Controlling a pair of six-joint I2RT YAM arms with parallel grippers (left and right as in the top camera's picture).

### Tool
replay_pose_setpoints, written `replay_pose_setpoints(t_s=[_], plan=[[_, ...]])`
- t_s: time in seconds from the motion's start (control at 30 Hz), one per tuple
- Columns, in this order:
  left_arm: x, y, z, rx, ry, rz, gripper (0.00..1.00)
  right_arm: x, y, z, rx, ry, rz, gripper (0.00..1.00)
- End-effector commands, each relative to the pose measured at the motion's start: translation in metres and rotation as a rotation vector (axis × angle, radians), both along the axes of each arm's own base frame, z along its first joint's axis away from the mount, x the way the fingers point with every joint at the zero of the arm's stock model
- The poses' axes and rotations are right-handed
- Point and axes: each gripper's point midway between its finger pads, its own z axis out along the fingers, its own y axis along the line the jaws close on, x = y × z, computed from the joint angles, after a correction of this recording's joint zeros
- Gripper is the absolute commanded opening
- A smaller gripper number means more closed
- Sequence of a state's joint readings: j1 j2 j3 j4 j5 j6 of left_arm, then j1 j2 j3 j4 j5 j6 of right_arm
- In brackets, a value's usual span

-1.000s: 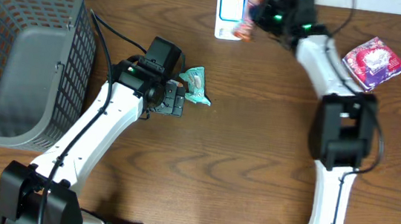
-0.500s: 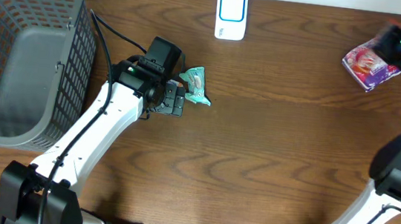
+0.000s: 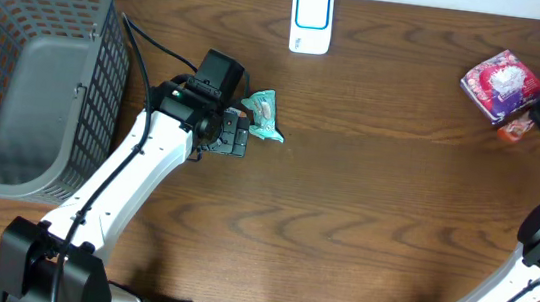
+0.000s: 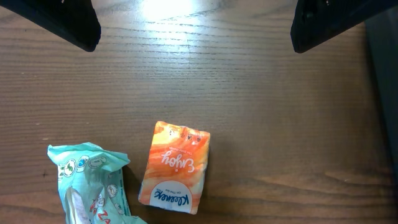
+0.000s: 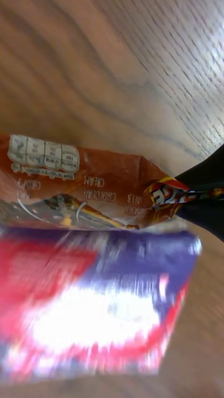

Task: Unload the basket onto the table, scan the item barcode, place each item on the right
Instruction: 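Carry the wrapper right and place it beside the purple package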

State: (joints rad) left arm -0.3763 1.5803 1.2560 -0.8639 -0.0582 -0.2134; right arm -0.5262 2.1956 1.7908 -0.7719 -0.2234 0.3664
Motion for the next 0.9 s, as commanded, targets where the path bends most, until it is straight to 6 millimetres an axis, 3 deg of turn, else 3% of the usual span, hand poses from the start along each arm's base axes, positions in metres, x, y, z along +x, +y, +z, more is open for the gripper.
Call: replay_pose_setpoints(t_s=[0.0,0.17,0.37,0.47,0.6,0.8,0.87], plan=[[0.001,-0.001,0.002,-0.002,-0.003,0.008,0.98,-0.007,0.003,-0.023,0.03,0.035,-0.077,0.01],[0.001,-0.001,0.002,-0.002,-0.003,0.008,0.98,-0.004,0.014,-0.047,0.061,-0.001,-0.113,0.01],[0.001,-0.001,0.002,-0.002,-0.003,0.008,0.98,0.035,0.048,-0.041,0.263,-0.189,-0.175,0.01],[0.001,-0.001,0.002,-0.002,-0.003,0.008,0.98,0.054,0.066,-0.027,0.313,-0.265,-0.134,0.01],[0.001,-0.001,0.002,-0.002,-0.003,0.008,0.98,0.063,0.066,0.0,0.302,-0.316,-0.113,0.13],[0.001,-0.001,0.002,-0.002,-0.003,0.008,0.98,0.049,0.055,0.053,0.223,-0.349,-0.134,0.41],[0.001,-0.001,0.002,-0.002,-0.003,0.008,0.98,0.04,0.05,0.071,0.155,-0.349,-0.13,0.42]])
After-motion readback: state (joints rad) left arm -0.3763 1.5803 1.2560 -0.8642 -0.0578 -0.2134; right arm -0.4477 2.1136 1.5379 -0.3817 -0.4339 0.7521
